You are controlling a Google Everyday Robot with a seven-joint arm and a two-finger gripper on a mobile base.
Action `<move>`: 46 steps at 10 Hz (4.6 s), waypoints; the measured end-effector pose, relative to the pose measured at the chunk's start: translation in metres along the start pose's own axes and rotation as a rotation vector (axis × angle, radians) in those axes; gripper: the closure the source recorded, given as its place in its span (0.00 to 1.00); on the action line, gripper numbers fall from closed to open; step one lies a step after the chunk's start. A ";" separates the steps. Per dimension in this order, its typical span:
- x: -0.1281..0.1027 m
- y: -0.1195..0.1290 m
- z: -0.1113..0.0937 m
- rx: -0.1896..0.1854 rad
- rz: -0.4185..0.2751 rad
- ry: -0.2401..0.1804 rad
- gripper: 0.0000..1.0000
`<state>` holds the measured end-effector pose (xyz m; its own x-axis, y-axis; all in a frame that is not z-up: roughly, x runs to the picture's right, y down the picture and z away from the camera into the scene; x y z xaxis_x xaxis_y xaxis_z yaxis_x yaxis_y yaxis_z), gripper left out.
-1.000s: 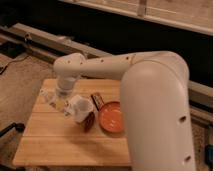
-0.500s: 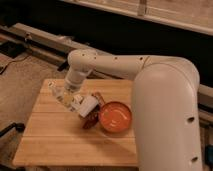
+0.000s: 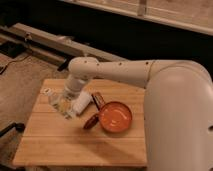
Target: Stand the bottle upright
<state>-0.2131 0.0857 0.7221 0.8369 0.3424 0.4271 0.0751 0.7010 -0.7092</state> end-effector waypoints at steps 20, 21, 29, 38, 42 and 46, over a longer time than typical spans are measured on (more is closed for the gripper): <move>-0.010 -0.013 0.088 0.036 -0.053 -0.307 1.00; -0.012 -0.013 0.092 0.032 -0.056 -0.309 1.00; -0.026 -0.011 0.123 0.012 -0.084 -0.333 1.00; -0.027 -0.011 0.130 0.097 -0.103 -0.320 0.34; -0.022 -0.012 0.135 0.086 -0.085 -0.316 0.20; -0.017 -0.013 0.138 0.073 -0.067 -0.313 0.20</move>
<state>-0.3031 0.1571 0.8021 0.6231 0.4621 0.6310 0.0757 0.7674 -0.6367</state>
